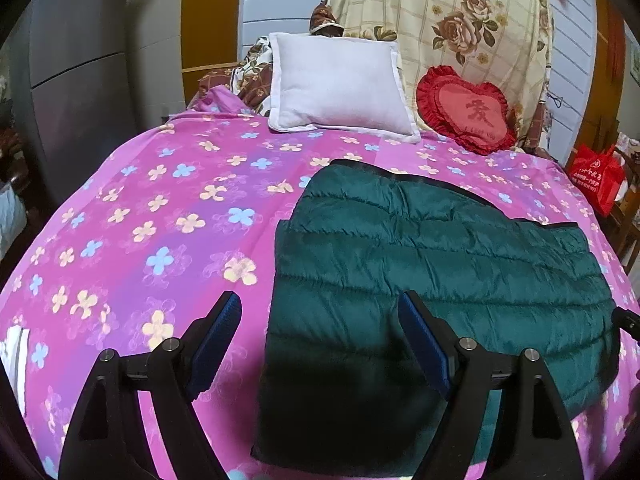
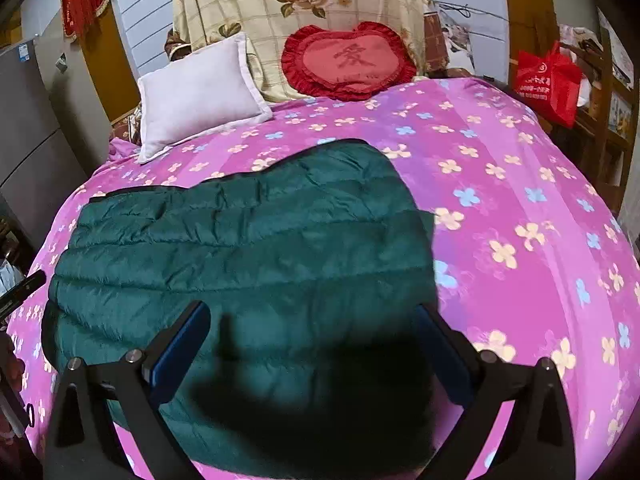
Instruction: Fold large clothes
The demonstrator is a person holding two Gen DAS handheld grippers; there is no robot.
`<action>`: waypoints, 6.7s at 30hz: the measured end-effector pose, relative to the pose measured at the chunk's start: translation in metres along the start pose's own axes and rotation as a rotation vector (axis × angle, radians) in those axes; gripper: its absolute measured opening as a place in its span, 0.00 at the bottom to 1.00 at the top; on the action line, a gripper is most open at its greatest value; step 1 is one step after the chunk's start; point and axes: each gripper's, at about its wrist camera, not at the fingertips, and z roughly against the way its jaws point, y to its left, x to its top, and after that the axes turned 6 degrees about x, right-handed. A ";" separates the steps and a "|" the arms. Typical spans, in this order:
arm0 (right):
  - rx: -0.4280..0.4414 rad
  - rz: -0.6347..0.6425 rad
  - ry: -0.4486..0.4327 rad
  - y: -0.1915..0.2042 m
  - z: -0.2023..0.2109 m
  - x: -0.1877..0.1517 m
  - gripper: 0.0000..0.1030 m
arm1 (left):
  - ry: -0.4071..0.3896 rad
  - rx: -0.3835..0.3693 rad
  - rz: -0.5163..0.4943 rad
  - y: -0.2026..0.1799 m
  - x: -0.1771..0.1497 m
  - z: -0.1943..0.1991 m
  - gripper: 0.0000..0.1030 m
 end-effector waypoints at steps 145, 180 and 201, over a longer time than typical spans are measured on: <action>0.020 -0.001 -0.044 0.090 0.116 -0.113 0.93 | -0.054 -0.004 -0.082 -0.004 -0.113 0.131 0.67; -0.006 0.101 -0.081 0.126 0.116 -0.127 0.98 | -0.066 0.032 -0.088 -0.019 -0.122 0.127 0.65; -0.005 0.110 -0.084 0.128 0.117 -0.126 0.98 | -0.062 0.033 -0.093 -0.023 -0.123 0.126 0.64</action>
